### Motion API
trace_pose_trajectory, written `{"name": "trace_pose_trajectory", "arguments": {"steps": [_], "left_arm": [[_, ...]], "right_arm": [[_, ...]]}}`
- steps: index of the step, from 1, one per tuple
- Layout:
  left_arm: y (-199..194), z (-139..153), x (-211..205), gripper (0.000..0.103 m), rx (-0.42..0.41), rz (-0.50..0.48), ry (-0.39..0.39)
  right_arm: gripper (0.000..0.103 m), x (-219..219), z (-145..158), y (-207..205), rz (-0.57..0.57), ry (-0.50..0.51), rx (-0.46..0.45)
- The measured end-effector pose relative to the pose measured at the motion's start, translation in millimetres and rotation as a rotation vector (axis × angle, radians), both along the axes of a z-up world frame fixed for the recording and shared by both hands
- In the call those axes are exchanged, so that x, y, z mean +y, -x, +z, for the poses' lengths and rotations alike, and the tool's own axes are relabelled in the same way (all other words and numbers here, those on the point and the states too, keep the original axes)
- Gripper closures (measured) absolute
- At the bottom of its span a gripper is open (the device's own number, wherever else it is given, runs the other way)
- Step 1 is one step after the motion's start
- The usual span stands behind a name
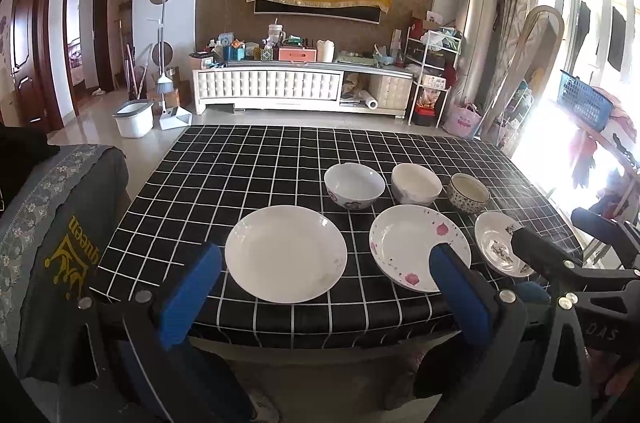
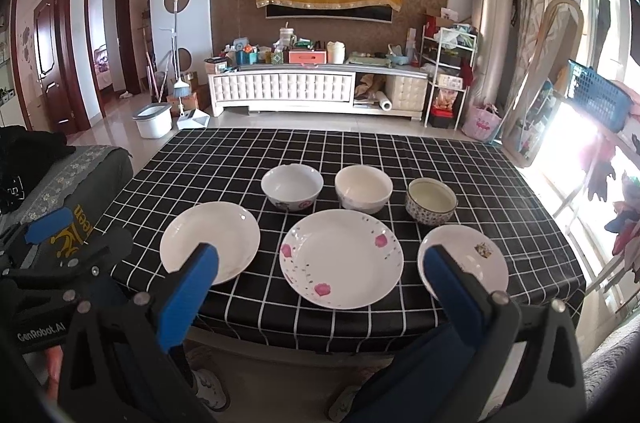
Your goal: Organize plates and bowls
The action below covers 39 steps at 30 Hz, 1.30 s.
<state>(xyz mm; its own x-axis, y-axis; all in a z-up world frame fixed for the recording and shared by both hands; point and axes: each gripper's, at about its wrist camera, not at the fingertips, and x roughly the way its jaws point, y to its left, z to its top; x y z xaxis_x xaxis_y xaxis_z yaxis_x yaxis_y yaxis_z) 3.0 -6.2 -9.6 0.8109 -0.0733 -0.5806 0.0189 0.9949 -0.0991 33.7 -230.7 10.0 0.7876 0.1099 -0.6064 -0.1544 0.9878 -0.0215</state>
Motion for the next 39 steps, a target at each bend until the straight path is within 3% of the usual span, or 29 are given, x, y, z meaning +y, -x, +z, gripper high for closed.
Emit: {"name": "trace_pose_trajectory", "arguments": {"steps": [39], "left_arm": [[5.7, 0.0, -5.9, 0.000, -0.004, -0.023, -0.004]], "right_arm": [[0.000, 0.3, -3.0, 5.4, 0.002, 0.022, 0.024]]}}
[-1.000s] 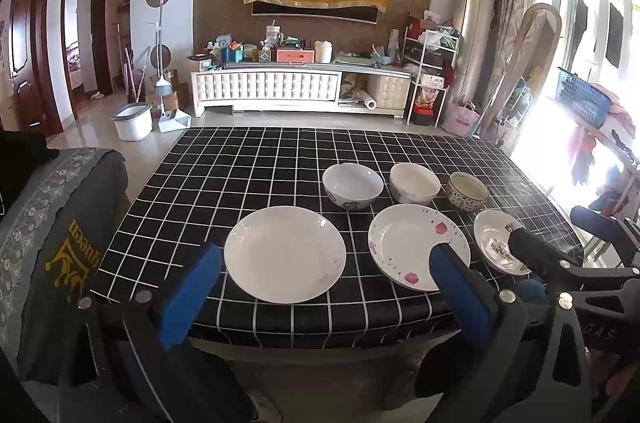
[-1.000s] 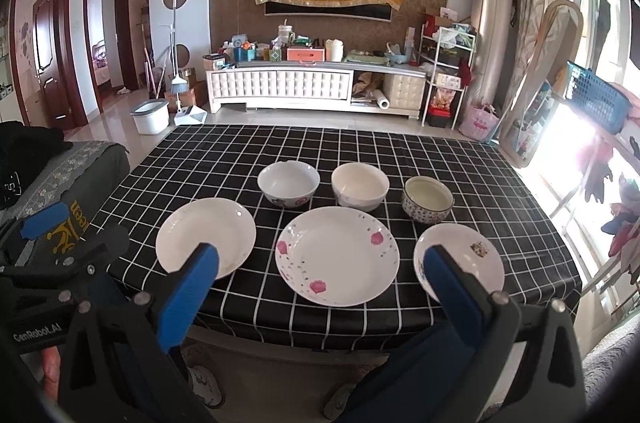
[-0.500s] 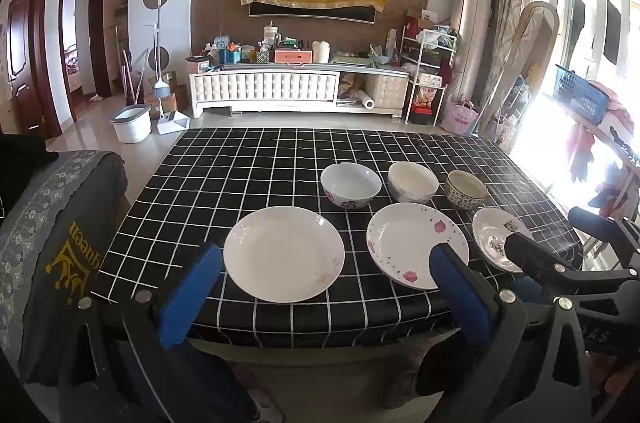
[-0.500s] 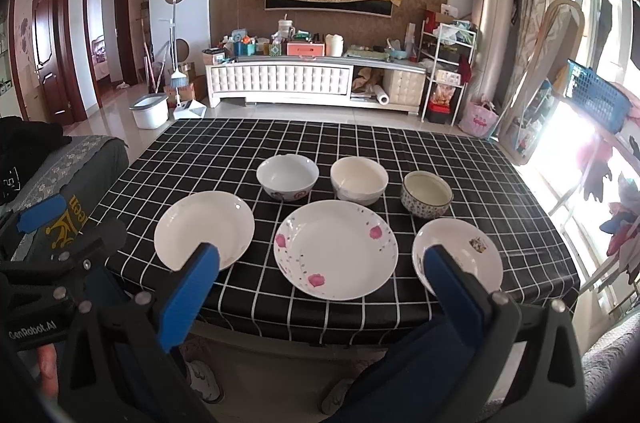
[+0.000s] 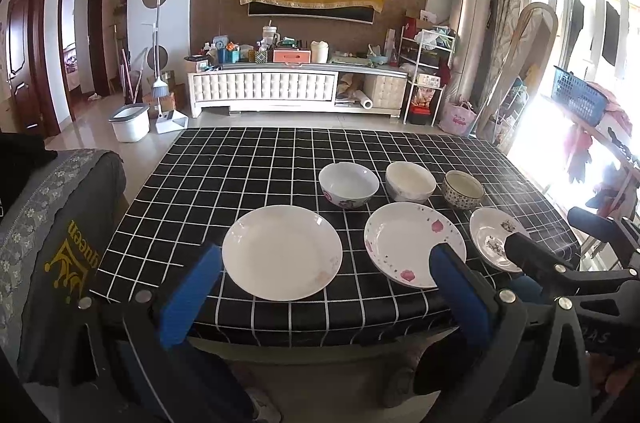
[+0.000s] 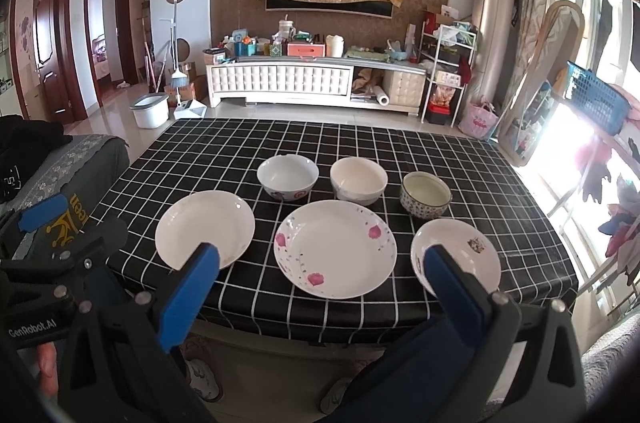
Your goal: Organize plates and bowls
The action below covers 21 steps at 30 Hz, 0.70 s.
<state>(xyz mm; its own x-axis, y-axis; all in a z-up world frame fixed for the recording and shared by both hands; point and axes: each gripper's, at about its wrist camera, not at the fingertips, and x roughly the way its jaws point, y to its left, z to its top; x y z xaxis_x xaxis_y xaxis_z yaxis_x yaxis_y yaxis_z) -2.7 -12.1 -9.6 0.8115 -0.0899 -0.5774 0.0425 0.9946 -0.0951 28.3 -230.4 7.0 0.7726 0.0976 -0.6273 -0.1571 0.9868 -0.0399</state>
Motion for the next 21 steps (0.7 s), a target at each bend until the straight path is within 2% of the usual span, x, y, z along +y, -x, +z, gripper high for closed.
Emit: {"name": "trace_pose_trajectory", "arguments": {"steps": [15, 21], "left_arm": [[0.0, 5.6, -2.2, 0.000, 0.000, -0.011, -0.018], [-21.3, 9.7, 10.6, 0.000, 0.036, 0.008, -0.010]], "right_arm": [[0.000, 2.2, 0.7, -1.7, 0.011, 0.009, 0.003], [0.000, 7.1, 2.5, -18.9, 0.050, -0.014, 0.016]]}}
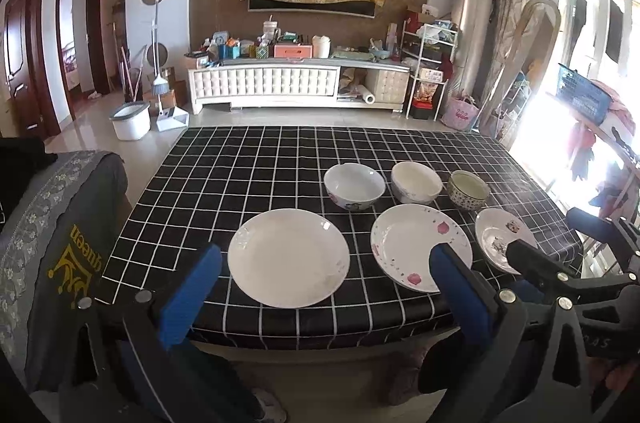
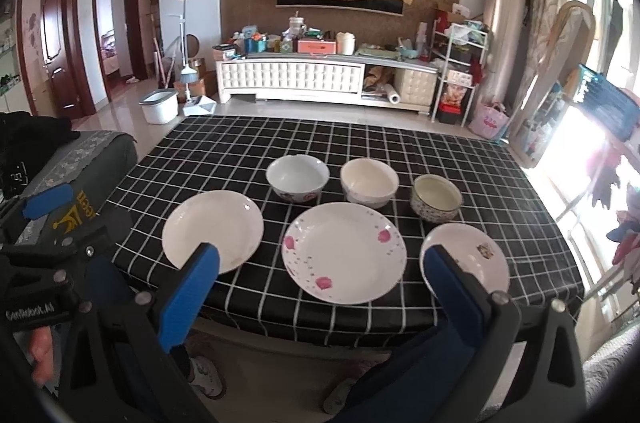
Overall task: Organize plates and bowls
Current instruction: 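Reach the left gripper to the plain white plate and grasp its rim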
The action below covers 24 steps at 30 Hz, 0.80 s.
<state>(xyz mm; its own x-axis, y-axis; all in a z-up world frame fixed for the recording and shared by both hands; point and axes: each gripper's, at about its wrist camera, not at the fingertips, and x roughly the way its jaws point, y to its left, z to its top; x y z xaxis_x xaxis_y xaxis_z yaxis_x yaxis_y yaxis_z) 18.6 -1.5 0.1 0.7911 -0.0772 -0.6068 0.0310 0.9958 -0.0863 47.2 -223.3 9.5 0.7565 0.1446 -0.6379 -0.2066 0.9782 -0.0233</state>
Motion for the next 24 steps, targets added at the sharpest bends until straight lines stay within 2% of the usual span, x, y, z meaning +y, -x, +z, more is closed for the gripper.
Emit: {"name": "trace_pose_trajectory", "arguments": {"steps": [5, 10, 16, 19, 20, 24], "left_arm": [[-24.7, -1.2, 21.8, 0.000, 0.029, 0.046, -0.004], [-60.3, -11.5, 53.6, 0.000, 0.091, 0.107, 0.023], [-94.5, -36.4, 85.2, 0.000, 0.157, 0.164, 0.047], [-110.3, -56.4, 98.3, 0.001, 0.202, 0.175, 0.046], [-112.7, -62.9, 101.4, 0.005, 0.213, 0.176, 0.045], [-130.7, -96.0, 111.7, 0.021, 0.300, 0.172, 0.029]], "right_arm": [[0.000, 14.4, -2.1, -31.4, 0.029, -0.013, 0.025], [0.000, 38.0, -14.1, -69.0, 0.088, -0.021, 0.062], [0.000, 69.8, -44.4, -115.8, 0.168, -0.019, 0.146], [0.008, 83.2, -66.6, -137.6, 0.191, -0.008, 0.214], [0.013, 89.2, -74.1, -143.5, 0.193, 0.010, 0.234], [0.021, 106.0, -104.3, -158.8, 0.231, 0.040, 0.314]]}}
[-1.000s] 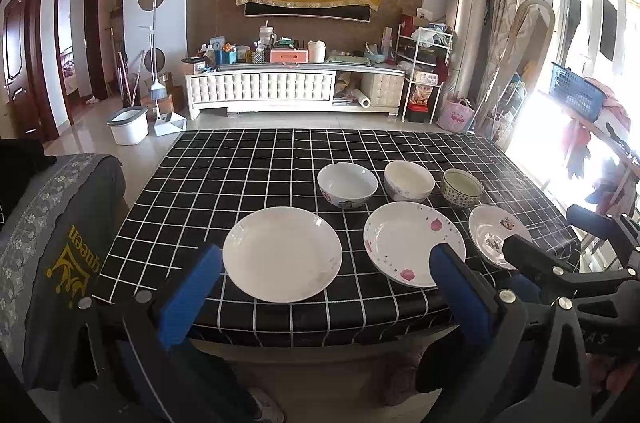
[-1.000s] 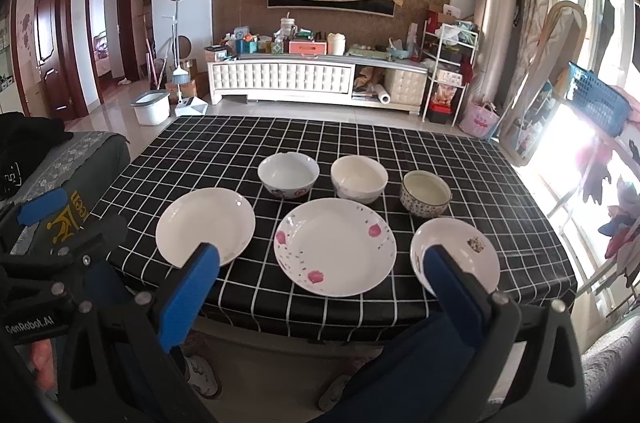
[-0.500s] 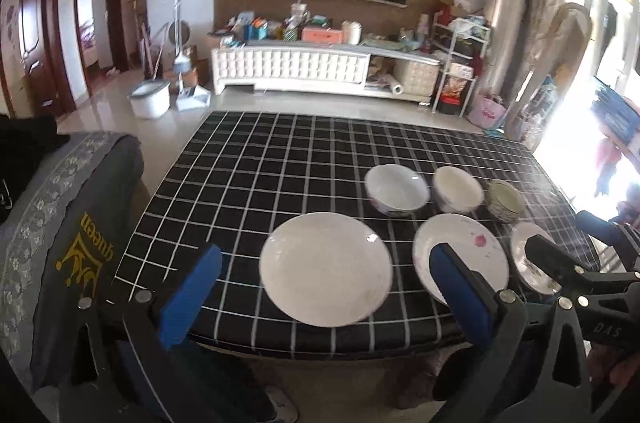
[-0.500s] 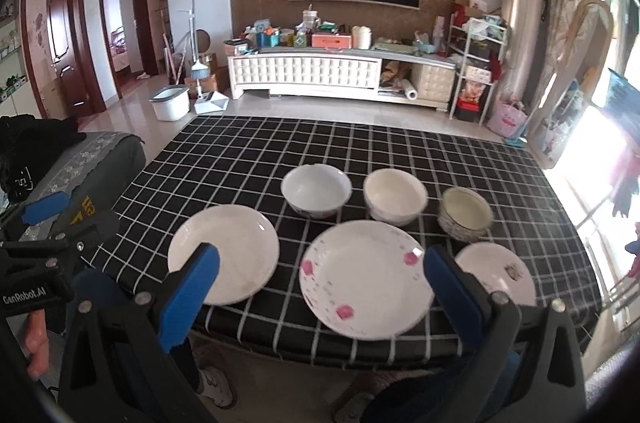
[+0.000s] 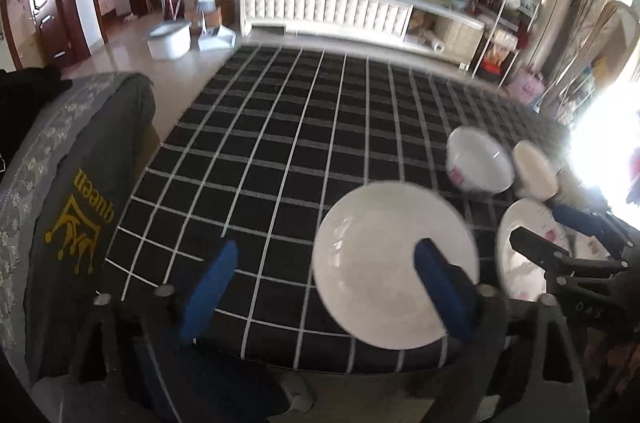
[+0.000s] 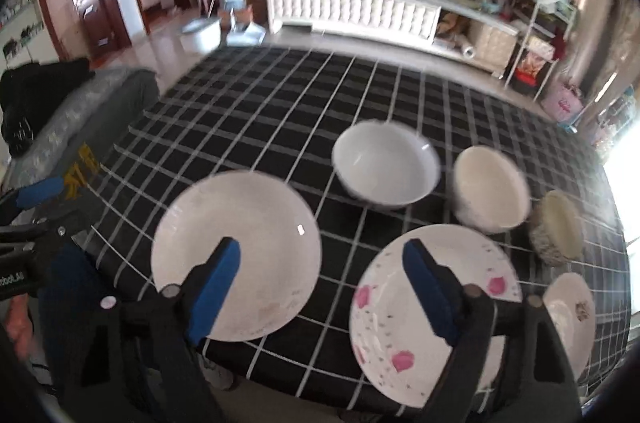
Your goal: Organize plates and bowls
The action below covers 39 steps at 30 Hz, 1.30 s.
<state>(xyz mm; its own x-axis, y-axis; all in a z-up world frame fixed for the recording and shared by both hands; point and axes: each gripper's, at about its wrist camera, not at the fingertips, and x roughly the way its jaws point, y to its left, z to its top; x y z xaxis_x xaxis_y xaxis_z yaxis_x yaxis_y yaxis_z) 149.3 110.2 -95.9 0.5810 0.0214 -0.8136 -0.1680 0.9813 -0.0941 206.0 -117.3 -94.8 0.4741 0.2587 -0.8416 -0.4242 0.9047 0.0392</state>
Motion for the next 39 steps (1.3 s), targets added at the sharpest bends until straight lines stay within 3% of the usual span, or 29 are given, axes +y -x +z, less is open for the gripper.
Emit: {"name": "trace_pose_trajectory", "arguments": {"steps": [5, 12, 17, 21, 24, 28, 31, 34, 39], "left_arm": [[-21.4, -40.4, 12.7, 0.034, 0.125, -0.004, 0.032], [-38.3, -75.5, 24.5, 0.046, 0.217, 0.005, 0.063], [-44.9, -93.8, 22.6, 0.071, 0.285, -0.031, 0.093], [-47.9, -97.8, 19.7, 0.076, 0.287, -0.053, 0.099], [-50.8, -99.8, 19.1, 0.078, 0.289, -0.054, 0.102], [-53.3, -102.6, 21.4, 0.080, 0.279, -0.054, 0.129], [-52.7, -102.0, 16.6, 0.080, 0.261, -0.074, 0.092], [-53.5, -102.6, 11.2, 0.090, 0.268, -0.096, 0.102], [-54.3, -102.1, 7.5, 0.090, 0.267, -0.087, 0.084]], "right_arm": [[0.031, 14.6, -30.7, -14.7, 0.027, 0.032, 0.078], [0.038, 15.8, -60.5, -32.5, 0.004, 0.064, 0.153], [0.052, 15.2, -78.7, -37.9, -0.009, 0.067, 0.190], [0.067, 14.5, -85.5, -37.2, -0.019, 0.066, 0.204], [0.072, 13.7, -86.1, -36.7, -0.026, 0.037, 0.213], [0.072, 11.2, -85.9, -36.9, -0.046, 0.024, 0.221], [0.072, 10.3, -87.3, -37.8, -0.050, 0.018, 0.222], [0.072, 13.3, -89.3, -39.3, -0.060, 0.000, 0.232], [0.076, 8.1, -87.6, -38.2, -0.092, -0.013, 0.230]]}}
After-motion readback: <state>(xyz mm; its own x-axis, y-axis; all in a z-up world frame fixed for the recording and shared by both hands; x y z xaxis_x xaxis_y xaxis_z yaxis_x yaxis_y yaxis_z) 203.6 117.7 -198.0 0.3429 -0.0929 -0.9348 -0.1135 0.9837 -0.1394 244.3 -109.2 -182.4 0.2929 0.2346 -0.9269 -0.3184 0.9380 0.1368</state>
